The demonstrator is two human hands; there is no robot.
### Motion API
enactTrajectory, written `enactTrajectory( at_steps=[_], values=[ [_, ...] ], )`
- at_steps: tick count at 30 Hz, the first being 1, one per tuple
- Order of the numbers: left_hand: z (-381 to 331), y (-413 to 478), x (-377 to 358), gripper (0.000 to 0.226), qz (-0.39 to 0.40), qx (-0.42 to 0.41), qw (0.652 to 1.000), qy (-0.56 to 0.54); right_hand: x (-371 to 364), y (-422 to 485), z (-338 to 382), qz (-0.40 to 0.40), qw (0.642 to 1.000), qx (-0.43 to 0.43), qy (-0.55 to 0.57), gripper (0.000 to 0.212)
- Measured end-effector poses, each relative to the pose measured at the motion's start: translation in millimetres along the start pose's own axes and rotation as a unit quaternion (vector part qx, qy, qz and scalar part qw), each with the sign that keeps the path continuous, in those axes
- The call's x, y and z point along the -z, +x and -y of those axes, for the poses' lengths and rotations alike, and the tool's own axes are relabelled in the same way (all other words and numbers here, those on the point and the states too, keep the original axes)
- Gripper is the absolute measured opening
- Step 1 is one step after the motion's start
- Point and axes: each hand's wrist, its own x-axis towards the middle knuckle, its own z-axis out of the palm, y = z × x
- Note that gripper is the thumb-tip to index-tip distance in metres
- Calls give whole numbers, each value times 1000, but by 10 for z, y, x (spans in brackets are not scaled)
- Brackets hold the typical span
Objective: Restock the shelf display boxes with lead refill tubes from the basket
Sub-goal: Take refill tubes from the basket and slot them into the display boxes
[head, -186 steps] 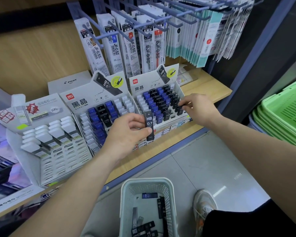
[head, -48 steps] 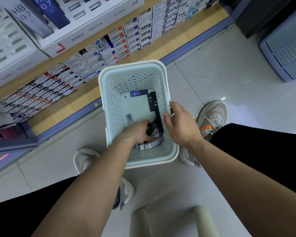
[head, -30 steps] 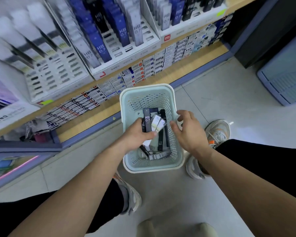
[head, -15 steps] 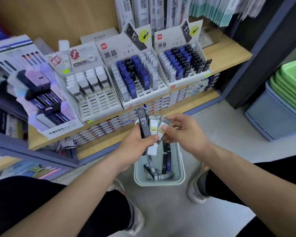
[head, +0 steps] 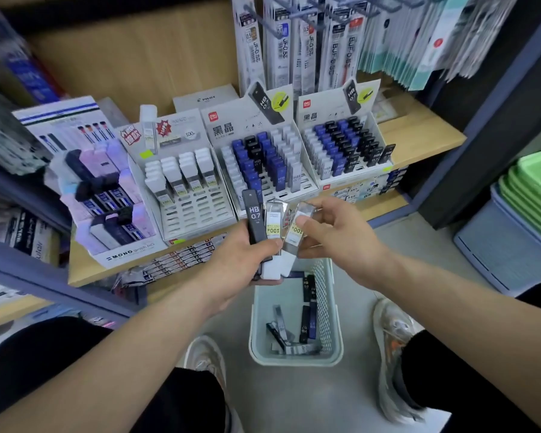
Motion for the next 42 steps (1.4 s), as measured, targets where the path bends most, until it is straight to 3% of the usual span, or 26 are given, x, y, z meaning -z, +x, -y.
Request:
enactTrajectory(
  at_steps=[3, 7, 12, 18, 23, 29, 34, 38, 42],
  values=[
    [4, 59, 52, 23, -22, -10, 1000, -6, -52, 144, -58, -31, 1000, 5, 3, 35],
    [-20, 187, 116, 21, -42, -26, 999, -8, -85, 312, -74, -45, 998, 3, 46, 33],
    [-21, 318, 159, 22, -77, -56, 995, 21, -142, 399, -72, 27, 996, 13, 82, 21],
    [-31, 307, 295, 25, -107, -42, 993, -18, -231, 432, 6, -2, 999, 37, 7, 29],
    [-14, 196, 473, 18, -151, -71, 986, -13, -275, 378, 36, 37, 996, 60, -59, 13],
    [37, -6, 657, 17, -163, -99, 981, 29, -398, 303, 94, 77, 992, 35, -92, 27],
    [113, -179, 777, 22, -149, -86, 985, 19, -515, 294, 157, 9, 992, 58, -111, 34],
    [164, -255, 877, 25, -143, -83, 986, 18, -710, 331, 248, -2, 991, 103, -87, 26],
    [213, -280, 1040, 19, -174, -79, 981, 23, -933, 556, 403, -5, 972, 176, -158, 19]
  ],
)
